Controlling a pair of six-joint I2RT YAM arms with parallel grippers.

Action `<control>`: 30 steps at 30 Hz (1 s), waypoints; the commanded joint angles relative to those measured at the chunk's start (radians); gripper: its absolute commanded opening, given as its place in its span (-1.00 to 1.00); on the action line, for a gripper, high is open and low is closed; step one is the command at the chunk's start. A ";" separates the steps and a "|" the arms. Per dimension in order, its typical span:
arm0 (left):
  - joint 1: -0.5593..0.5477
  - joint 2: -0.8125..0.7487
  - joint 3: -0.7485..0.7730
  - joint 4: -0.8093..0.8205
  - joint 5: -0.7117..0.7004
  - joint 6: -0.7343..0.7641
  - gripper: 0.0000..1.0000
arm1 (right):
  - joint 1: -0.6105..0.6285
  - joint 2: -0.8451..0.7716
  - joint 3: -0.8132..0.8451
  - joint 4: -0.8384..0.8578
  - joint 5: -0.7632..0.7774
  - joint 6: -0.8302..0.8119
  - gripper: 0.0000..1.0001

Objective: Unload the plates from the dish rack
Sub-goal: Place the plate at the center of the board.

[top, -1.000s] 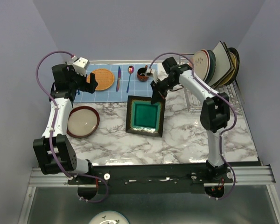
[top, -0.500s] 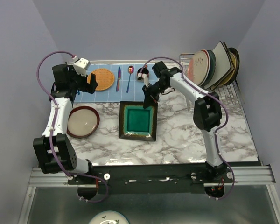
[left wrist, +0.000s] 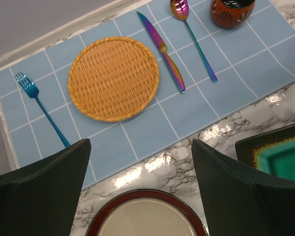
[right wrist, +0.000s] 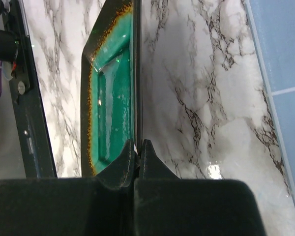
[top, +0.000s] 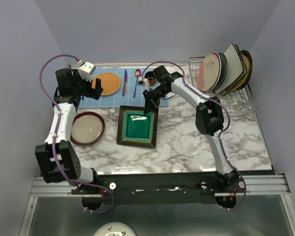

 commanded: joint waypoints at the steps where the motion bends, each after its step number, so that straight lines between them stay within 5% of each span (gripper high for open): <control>1: 0.007 -0.002 -0.017 -0.004 0.009 0.028 0.84 | 0.028 0.050 0.069 0.039 0.017 0.033 -0.99; 23: 0.005 0.008 -0.067 0.039 -0.012 0.047 0.84 | 0.085 0.174 0.158 0.065 0.161 0.122 -0.99; 30: -0.008 0.069 -0.069 -0.063 0.046 0.123 0.84 | 0.085 0.171 0.143 0.071 0.230 0.128 -0.99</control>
